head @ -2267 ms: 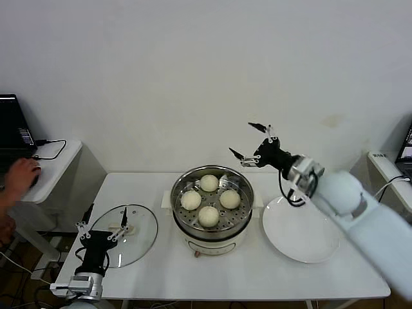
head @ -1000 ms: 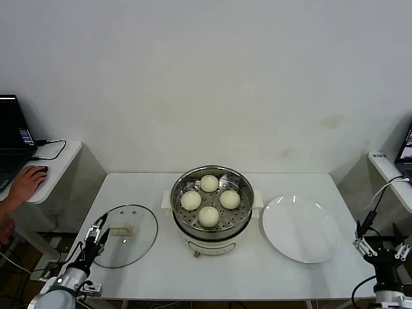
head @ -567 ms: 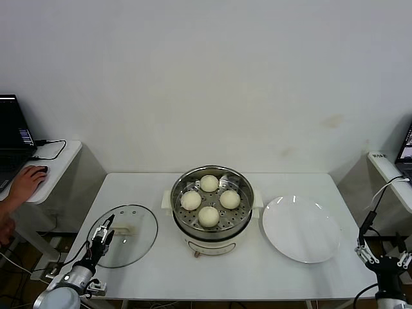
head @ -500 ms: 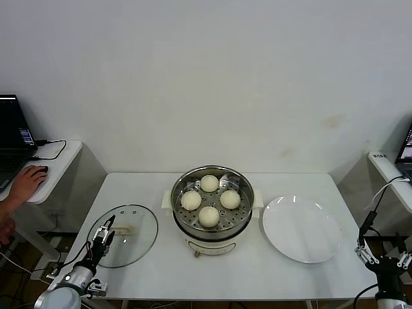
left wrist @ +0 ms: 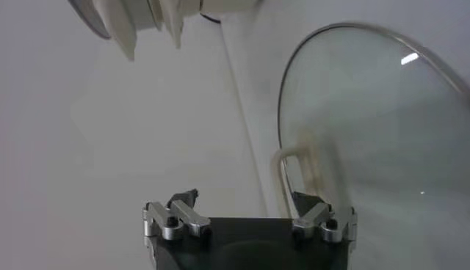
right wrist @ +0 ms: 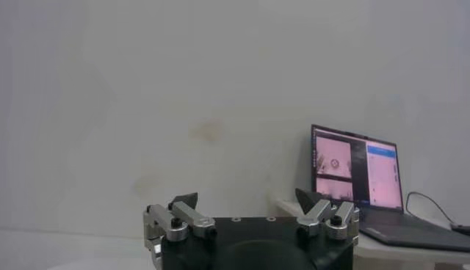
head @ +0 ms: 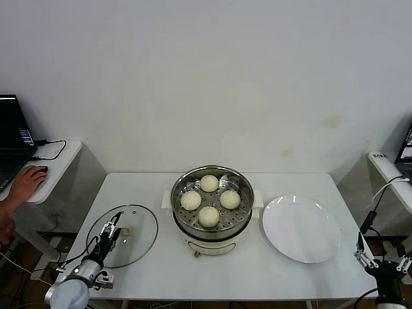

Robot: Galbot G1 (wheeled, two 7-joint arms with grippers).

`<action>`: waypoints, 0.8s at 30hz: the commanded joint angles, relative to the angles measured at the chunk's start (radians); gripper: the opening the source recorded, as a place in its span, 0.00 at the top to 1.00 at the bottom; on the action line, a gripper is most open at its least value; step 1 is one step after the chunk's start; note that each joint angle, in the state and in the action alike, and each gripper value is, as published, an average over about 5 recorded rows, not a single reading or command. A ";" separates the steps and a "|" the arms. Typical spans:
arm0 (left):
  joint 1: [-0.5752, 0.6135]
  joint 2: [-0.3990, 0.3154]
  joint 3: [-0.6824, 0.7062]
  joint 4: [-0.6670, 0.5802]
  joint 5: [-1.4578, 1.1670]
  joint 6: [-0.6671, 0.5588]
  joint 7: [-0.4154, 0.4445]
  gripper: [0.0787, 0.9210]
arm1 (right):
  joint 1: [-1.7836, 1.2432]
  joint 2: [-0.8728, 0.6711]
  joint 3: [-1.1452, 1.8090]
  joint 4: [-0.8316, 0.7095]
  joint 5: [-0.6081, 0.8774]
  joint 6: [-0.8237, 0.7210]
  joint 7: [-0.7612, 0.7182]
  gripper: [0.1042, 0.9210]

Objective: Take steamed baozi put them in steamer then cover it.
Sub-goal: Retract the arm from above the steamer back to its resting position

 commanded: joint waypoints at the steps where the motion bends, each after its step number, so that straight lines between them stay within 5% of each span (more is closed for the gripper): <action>1: -0.078 -0.010 0.021 0.086 -0.010 -0.005 -0.007 0.12 | -0.003 0.004 0.000 0.002 -0.003 0.001 -0.001 0.12; 13: -0.105 -0.013 0.021 0.135 -0.065 -0.021 -0.009 0.15 | -0.003 0.007 -0.019 -0.006 -0.016 0.005 -0.007 0.12; 24: -0.122 -0.024 0.029 0.177 -0.093 -0.045 -0.020 0.52 | -0.004 0.012 -0.031 -0.012 -0.026 0.011 -0.010 0.12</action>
